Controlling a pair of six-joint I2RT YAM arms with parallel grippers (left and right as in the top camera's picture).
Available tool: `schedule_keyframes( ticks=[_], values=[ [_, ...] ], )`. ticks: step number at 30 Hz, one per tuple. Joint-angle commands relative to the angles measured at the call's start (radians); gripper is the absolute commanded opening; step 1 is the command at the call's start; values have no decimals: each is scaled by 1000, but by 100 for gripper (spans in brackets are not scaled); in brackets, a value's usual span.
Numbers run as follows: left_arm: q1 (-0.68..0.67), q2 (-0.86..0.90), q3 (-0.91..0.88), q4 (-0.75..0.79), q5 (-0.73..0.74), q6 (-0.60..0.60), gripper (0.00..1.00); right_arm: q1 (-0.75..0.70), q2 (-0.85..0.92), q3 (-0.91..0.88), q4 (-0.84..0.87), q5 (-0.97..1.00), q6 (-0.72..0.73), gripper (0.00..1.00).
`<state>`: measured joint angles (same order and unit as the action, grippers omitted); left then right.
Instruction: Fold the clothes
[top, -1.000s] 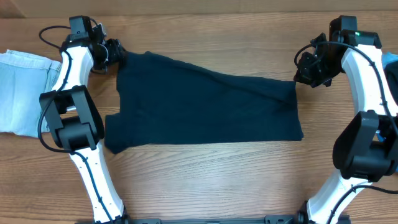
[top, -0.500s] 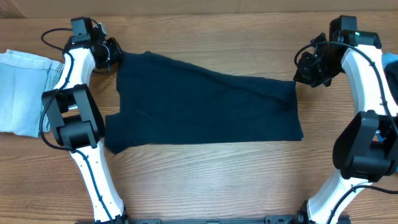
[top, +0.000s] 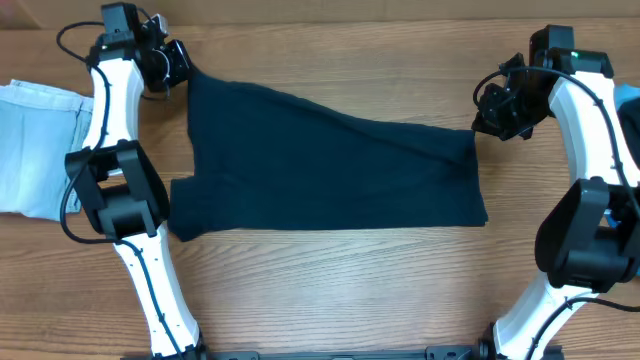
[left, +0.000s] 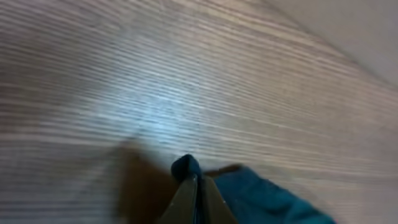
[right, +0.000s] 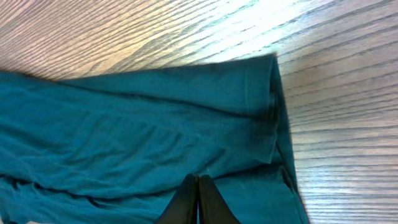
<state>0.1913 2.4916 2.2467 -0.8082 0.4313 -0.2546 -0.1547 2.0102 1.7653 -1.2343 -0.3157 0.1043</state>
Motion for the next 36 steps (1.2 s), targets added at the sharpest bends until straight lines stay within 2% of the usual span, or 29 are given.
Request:
schedule_keyframes(
  ticks=[1,9,16,17,18,19,20,22,24,25,27,31,36],
  values=[
    [-27,8,58,-125,14,106,4,4,-20,14,2,-10,4,5],
    [-29,8,60,-387,-6,201,4,4,-20,14,2,-10,4,5],
    [-26,8,59,-603,-163,214,4,4,-20,14,4,-11,4,5],
    [-26,8,59,-607,-170,214,6,4,-20,14,6,-11,4,5],
    [-26,8,59,-603,-172,214,13,4,-20,14,8,-11,4,5],
    [-26,8,59,-580,-170,214,35,4,-20,14,11,-11,4,5],
    [-26,8,59,-559,-168,214,44,4,-20,14,12,-11,4,5],
    [-26,8,60,-488,-149,214,71,4,-20,14,13,-11,4,5],
    [-26,8,59,-388,-89,214,79,4,-20,14,14,-11,4,5],
    [-28,8,59,-336,-61,214,82,4,-20,14,14,-11,4,5],
    [-35,8,59,-265,-33,197,80,4,-20,14,14,-11,4,5],
    [-80,9,50,-206,-38,216,77,4,-20,14,17,-11,4,5],
    [-143,9,41,-251,-117,296,76,4,-20,14,22,-11,4,5]
  ],
)
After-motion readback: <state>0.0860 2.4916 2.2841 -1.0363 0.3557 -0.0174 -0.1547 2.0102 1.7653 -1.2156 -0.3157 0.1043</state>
